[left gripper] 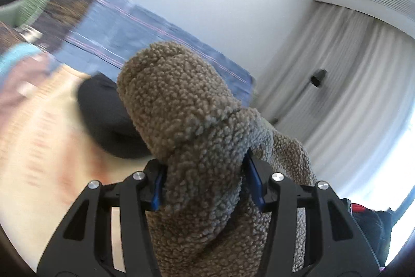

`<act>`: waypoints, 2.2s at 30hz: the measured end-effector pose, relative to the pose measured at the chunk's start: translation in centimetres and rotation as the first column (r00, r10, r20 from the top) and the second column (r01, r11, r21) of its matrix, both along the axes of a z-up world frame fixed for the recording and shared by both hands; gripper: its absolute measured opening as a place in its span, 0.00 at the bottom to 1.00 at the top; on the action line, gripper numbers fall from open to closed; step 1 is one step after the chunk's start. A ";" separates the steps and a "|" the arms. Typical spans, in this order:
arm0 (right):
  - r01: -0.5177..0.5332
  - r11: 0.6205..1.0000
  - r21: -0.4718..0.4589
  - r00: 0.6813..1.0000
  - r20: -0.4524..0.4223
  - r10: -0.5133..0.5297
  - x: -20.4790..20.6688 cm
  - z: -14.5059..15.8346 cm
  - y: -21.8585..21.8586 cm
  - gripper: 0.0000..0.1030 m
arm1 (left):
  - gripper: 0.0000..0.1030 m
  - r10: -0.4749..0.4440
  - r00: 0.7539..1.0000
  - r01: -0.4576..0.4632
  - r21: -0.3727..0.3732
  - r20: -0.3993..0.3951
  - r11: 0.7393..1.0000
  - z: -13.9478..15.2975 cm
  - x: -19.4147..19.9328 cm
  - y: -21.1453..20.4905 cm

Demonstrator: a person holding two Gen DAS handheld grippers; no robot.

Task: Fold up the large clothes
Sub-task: 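Lift the brown bundle with both tools and carry it toward the clothes row, then lower the bundle beside the black jacket and open both tools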

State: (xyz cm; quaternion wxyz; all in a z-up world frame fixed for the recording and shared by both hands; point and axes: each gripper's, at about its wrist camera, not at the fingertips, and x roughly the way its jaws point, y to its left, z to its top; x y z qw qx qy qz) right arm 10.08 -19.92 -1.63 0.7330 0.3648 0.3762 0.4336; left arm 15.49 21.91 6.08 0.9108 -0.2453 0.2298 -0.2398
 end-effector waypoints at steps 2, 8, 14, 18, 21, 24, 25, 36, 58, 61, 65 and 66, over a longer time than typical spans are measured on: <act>-0.065 0.998 0.018 0.998 -0.024 0.065 2.4 -0.2 4.3 0.29 | 0.50 0.061 0.998 -0.061 0.030 0.000 0.998 1.1 -0.5 3.6; -0.176 0.984 -0.007 0.984 -0.014 0.176 8.5 0.9 14.7 0.29 | 0.50 0.211 0.978 -0.208 0.135 -0.001 0.969 3.9 0.4 13.3; -0.221 0.974 -0.041 0.975 -0.008 0.221 14.6 2.3 23.2 0.29 | 0.50 0.322 0.946 -0.313 0.167 -0.032 0.935 4.8 5.4 20.6; -0.232 0.969 -0.087 0.973 -0.019 0.231 19.7 1.8 27.6 0.28 | 0.50 0.379 0.924 -0.363 0.194 -0.055 0.911 4.9 10.6 23.7; -0.223 0.967 -0.122 0.975 -0.021 0.222 23.2 1.4 30.2 0.29 | 0.50 0.415 0.908 -0.390 0.242 -0.060 0.888 4.4 15.3 25.5; -0.203 0.961 -0.186 0.979 -0.022 0.202 27.0 0.1 33.0 0.28 | 0.50 0.471 0.879 -0.435 0.285 -0.072 0.854 2.9 19.8 27.2; -0.193 0.955 -0.226 0.981 -0.022 0.193 27.7 -0.7 33.8 0.29 | 0.51 0.507 0.858 -0.463 0.300 -0.086 0.834 1.8 21.2 27.9; 0.048 0.744 -0.666 0.986 0.151 0.071 27.7 -5.5 38.1 0.43 | 0.47 0.601 0.772 -0.453 0.483 -0.208 0.749 -11.4 24.2 25.6; 0.463 0.640 -0.613 0.832 0.550 -0.074 10.0 4.4 21.4 0.99 | 0.98 0.302 0.953 -0.293 0.342 0.028 0.893 -4.6 6.4 8.3; 0.540 0.610 -0.580 0.788 0.603 -0.124 7.8 5.4 20.4 0.99 | 0.98 0.308 0.950 -0.309 0.336 0.059 0.890 -4.0 3.2 5.9; 0.604 0.567 -0.560 0.745 0.650 -0.151 4.6 6.6 19.4 0.99 | 0.98 0.319 0.943 -0.332 0.360 0.097 0.872 -3.5 -0.9 2.7; 0.607 0.564 -0.560 0.744 0.651 -0.153 3.9 6.7 19.2 0.99 | 0.98 0.320 0.941 -0.336 0.367 0.105 0.867 -3.4 -1.8 2.0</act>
